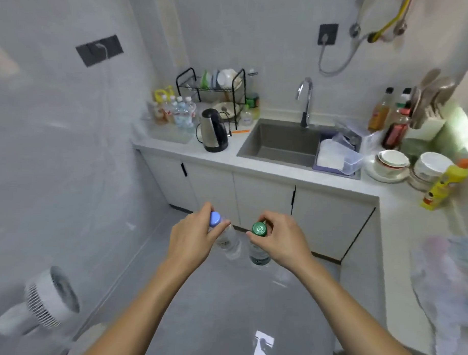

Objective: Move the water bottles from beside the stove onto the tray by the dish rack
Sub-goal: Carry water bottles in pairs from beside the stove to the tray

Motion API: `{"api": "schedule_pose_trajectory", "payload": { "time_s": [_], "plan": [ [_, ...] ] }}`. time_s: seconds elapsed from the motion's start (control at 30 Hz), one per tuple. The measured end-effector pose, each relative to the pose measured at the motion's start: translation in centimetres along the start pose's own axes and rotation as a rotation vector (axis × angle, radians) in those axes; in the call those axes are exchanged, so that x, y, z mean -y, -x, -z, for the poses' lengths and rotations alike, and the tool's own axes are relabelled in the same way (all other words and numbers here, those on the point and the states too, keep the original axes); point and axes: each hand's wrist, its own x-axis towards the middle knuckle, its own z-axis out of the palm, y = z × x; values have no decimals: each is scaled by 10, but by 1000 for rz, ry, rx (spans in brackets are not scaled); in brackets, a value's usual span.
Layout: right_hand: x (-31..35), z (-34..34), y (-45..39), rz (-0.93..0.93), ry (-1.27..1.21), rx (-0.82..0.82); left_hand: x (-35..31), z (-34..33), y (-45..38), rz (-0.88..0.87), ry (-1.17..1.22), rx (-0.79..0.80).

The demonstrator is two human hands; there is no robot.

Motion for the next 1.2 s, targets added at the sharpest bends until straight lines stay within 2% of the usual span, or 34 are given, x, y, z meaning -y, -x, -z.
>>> {"api": "schedule_pose_trajectory", "payload": {
  "time_s": [0.27, 0.5, 0.77, 1.2],
  "plan": [
    [50, -68, -152, 171, -59, 157, 83, 12, -76, 272, 9, -111],
    [93, -160, -277, 184, -80, 242, 197, 5, -183, 371, 62, -117],
    [155, -239, -415, 136, -96, 221, 311, 34, -320, 325, 83, -106],
    [197, -328, -644, 167, -156, 150, 433, 33, -544, 224, 36, -148]
  ]
}}
